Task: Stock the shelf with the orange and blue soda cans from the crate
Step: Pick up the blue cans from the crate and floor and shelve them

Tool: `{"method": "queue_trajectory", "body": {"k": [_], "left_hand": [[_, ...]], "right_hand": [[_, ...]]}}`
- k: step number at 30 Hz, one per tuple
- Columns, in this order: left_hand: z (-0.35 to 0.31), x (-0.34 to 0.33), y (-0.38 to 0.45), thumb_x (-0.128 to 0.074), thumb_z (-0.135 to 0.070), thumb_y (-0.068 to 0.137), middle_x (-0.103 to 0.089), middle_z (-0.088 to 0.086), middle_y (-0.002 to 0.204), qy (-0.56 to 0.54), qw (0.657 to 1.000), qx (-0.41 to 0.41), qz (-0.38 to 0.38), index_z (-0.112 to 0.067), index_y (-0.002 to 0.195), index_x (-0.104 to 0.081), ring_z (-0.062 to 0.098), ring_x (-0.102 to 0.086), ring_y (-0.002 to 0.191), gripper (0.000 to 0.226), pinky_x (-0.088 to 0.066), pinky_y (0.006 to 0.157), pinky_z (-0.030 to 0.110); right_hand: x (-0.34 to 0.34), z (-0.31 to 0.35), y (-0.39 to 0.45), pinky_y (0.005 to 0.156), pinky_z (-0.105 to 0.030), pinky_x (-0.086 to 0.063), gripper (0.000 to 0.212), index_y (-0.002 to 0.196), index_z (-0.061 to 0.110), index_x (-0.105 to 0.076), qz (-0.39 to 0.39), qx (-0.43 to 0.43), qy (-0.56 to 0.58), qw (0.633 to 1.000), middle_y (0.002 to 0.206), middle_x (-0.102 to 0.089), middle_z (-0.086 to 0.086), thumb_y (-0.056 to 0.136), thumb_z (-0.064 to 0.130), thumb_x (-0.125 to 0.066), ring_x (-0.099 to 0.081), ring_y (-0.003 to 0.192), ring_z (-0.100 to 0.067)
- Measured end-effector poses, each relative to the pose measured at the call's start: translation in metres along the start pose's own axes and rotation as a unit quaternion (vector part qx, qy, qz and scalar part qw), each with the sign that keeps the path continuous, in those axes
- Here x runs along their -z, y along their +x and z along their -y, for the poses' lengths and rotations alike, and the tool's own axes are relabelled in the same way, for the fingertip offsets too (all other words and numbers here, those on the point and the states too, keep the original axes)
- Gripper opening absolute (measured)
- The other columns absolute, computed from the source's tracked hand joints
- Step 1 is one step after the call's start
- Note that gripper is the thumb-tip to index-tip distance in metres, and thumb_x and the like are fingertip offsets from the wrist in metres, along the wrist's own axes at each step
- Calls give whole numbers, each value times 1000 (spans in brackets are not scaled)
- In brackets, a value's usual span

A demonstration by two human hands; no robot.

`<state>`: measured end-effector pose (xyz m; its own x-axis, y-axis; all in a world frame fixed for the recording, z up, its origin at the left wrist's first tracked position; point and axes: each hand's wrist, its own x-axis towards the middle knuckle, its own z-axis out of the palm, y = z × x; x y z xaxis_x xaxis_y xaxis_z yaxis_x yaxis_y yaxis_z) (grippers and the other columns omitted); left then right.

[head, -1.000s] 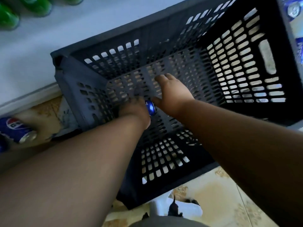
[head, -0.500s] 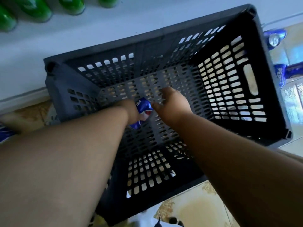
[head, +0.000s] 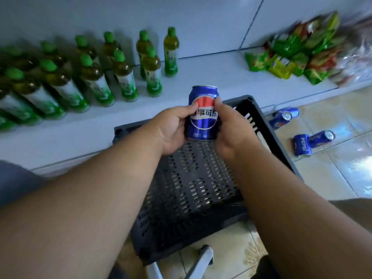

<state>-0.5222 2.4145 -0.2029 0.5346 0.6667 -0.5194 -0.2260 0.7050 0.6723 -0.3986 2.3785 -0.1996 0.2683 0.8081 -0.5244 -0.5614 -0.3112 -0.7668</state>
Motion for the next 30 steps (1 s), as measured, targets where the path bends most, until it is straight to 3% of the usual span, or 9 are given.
{"method": "queue_trajectory", "body": {"k": [4, 8, 13, 16, 19, 22, 24, 27, 30], "left_hand": [[-20, -30, -35, -47, -57, 96, -76, 8, 102, 83, 988, -91, -97, -18, 107, -69, 25, -72, 97, 47, -53, 95, 49], [-41, -53, -69, -43, -69, 89, -76, 0, 99, 140, 954, -202, -173, -25, 110, -66, 19, -73, 92, 54, -57, 89, 48], [-89, -74, -98, -41, -70, 90, -73, 0, 105, 186, 922, -294, -171, -26, 116, -62, 16, -72, 93, 55, -59, 83, 44], [-125, -88, -103, -37, -65, 95, -70, 3, 107, 213, 909, -322, -158, -24, 113, -56, 16, -71, 88, 49, -61, 65, 32], [-159, -101, -98, -34, -59, 99, -67, 1, 105, 234, 897, -342, -155, -25, 114, -52, 4, -69, 77, 42, -52, 50, 19], [-187, -109, -83, -32, -61, 98, -66, -2, 109, 261, 885, -351, -160, -30, 118, -50, 8, -66, 90, 41, -51, 60, 20], [-205, -112, -67, -32, -61, 98, -64, -6, 105, 276, 876, -357, -169, -32, 115, -48, 6, -63, 89, 36, -48, 65, 23], [-235, -113, -41, -34, -60, 98, -62, -12, 103, 312, 862, -361, -172, -35, 113, -47, 1, -58, 89, 32, -45, 71, 25], [-263, -112, -8, -36, -57, 100, -64, -7, 111, 361, 844, -355, -177, -31, 122, -52, 8, -60, 99, 38, -48, 84, 28]], "right_hand": [[-29, 27, -51, 85, -50, -59, 28, 116, 3, -64, 8, 74, -48, 996, 104, -74, -18, 100, 25, -56, -73, 96, -33], [-50, 53, -89, 79, -41, -61, 23, 107, 16, -70, 40, 174, -184, 967, 94, -77, -5, 102, 31, -53, -75, 87, -21], [-71, 100, -106, 79, -32, -58, 28, 116, 23, -68, 96, 280, -302, 906, 98, -75, 2, 94, 41, -64, -72, 89, -11], [-88, 137, -108, 76, -23, -58, 36, 120, 25, -64, 107, 309, -355, 876, 98, -73, 6, 87, 36, -73, -70, 87, -5], [-105, 170, -99, 82, -30, -59, 46, 122, 24, -61, 99, 337, -384, 854, 101, -71, 6, 80, 36, -78, -69, 90, -9], [-118, 198, -79, 74, -23, -56, 51, 124, 22, -59, 79, 364, -416, 829, 100, -68, 8, 79, 38, -79, -66, 87, -5], [-127, 213, -62, 72, -20, -53, 55, 126, 22, -57, 70, 382, -430, 815, 102, -68, 8, 79, 39, -79, -65, 87, -4], [-139, 232, -28, 84, -30, -57, 54, 126, 21, -58, 60, 402, -430, 806, 104, -70, 6, 79, 39, -79, -67, 92, -9], [-151, 247, 16, 86, -33, -57, 53, 124, 20, -59, 49, 415, -427, 802, 103, -71, 5, 78, 38, -80, -68, 94, -11]]}}
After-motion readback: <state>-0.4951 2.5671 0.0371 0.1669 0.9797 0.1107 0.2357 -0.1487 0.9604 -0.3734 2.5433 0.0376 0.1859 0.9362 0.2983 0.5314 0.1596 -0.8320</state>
